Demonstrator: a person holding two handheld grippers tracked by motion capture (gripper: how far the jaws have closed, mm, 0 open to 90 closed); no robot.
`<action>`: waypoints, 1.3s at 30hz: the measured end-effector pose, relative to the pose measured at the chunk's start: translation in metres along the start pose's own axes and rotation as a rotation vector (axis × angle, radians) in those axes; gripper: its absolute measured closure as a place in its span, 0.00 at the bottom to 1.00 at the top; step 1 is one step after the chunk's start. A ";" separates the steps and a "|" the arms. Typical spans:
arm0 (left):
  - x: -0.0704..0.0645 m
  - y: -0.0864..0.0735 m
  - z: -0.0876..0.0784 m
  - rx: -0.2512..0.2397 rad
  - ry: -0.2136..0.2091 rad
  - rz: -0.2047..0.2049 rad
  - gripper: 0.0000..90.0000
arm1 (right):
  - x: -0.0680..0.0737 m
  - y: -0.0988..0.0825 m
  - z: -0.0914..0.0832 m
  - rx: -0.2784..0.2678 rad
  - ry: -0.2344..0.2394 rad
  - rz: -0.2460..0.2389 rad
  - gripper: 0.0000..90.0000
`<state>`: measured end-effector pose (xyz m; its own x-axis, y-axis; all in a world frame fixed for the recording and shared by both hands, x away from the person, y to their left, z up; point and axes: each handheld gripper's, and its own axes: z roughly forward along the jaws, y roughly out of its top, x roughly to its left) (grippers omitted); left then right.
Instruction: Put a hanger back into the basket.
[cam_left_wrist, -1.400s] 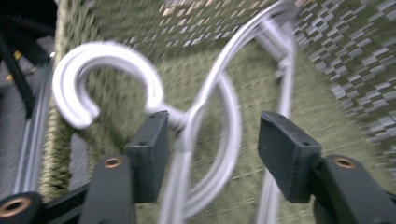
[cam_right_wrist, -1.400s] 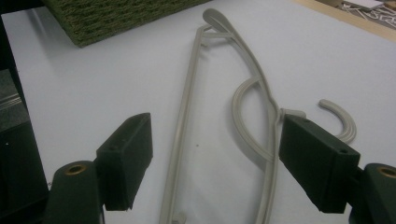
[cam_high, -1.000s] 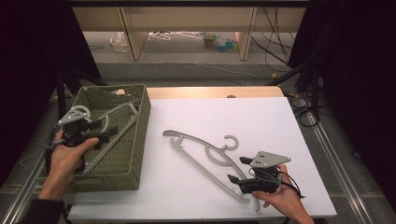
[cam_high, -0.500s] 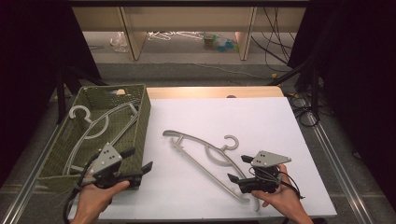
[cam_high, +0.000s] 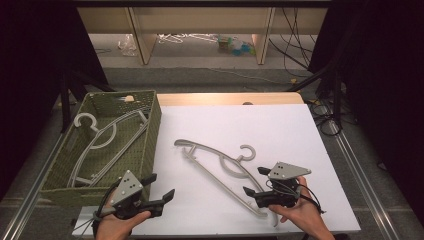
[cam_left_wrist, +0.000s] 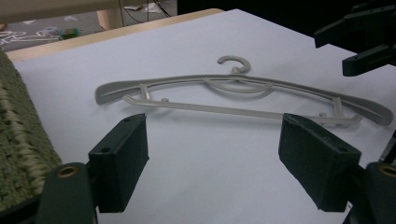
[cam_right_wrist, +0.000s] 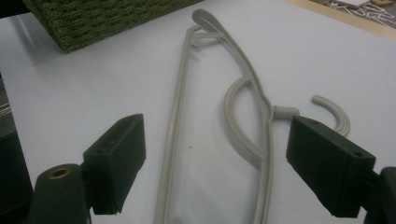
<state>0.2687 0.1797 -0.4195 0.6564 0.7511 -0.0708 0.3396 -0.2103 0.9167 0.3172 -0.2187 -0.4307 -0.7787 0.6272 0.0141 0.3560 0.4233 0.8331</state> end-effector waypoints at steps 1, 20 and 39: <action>-0.001 -0.002 0.002 -0.021 -0.007 -0.018 0.26 | 0.000 0.000 0.000 0.000 0.000 0.000 0.23; 0.001 -0.013 0.011 -0.023 -0.010 0.012 0.23 | -0.002 -0.001 0.002 0.005 -0.016 -0.003 0.23; -0.004 -0.014 0.014 -0.018 -0.054 0.028 0.21 | -0.036 -0.008 0.034 0.218 -0.099 0.060 0.33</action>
<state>0.2707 0.1706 -0.4377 0.7010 0.7102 -0.0656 0.3088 -0.2193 0.9255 0.3597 -0.2222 -0.4571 -0.7020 0.7122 -0.0031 0.5115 0.5072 0.6936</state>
